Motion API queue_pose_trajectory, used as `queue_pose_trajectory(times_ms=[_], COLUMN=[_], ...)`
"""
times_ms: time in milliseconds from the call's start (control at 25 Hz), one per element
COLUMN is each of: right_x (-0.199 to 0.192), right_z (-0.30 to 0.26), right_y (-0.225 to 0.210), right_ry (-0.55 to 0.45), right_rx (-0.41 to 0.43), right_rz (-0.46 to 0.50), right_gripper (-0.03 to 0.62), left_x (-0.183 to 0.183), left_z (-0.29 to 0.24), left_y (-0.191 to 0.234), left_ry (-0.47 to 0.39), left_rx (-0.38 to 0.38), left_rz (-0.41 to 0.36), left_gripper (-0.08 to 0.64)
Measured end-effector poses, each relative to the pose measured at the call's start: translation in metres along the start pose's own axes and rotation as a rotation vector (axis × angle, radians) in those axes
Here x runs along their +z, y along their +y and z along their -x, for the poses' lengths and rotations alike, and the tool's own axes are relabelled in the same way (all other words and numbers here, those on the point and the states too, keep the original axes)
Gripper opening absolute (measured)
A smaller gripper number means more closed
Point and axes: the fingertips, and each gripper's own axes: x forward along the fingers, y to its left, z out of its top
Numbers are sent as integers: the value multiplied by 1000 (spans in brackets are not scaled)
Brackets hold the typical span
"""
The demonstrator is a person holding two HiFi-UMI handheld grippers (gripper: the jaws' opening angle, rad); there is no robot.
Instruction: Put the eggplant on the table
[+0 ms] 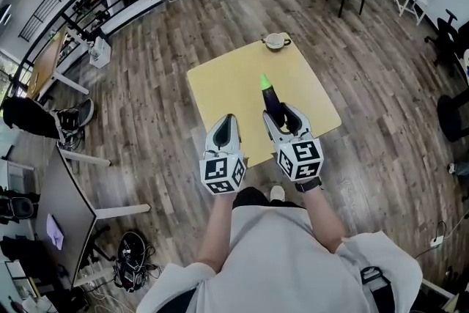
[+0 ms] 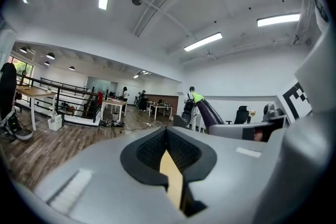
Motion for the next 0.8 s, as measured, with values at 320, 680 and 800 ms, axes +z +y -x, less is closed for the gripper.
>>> queue_pose_trajectory(times_ms=[320,680,800], right_x=[-24,-48,-59], right_z=[-27,-79,-100], right_y=[-35,-70,-76], right_ry=[63,138,171], right_rx=[-12,-65,-77], right_rz=[-25,-50,-59], right_gripper=[215,215,215], left_x=[-25,-45,-57], left_z=[-45,-106,-125], left_y=[4,27,37], left_ry=[63,118,145], left_rx=[-8,-54,-76], left_rz=[19,32,30], left_gripper=[9,9,9])
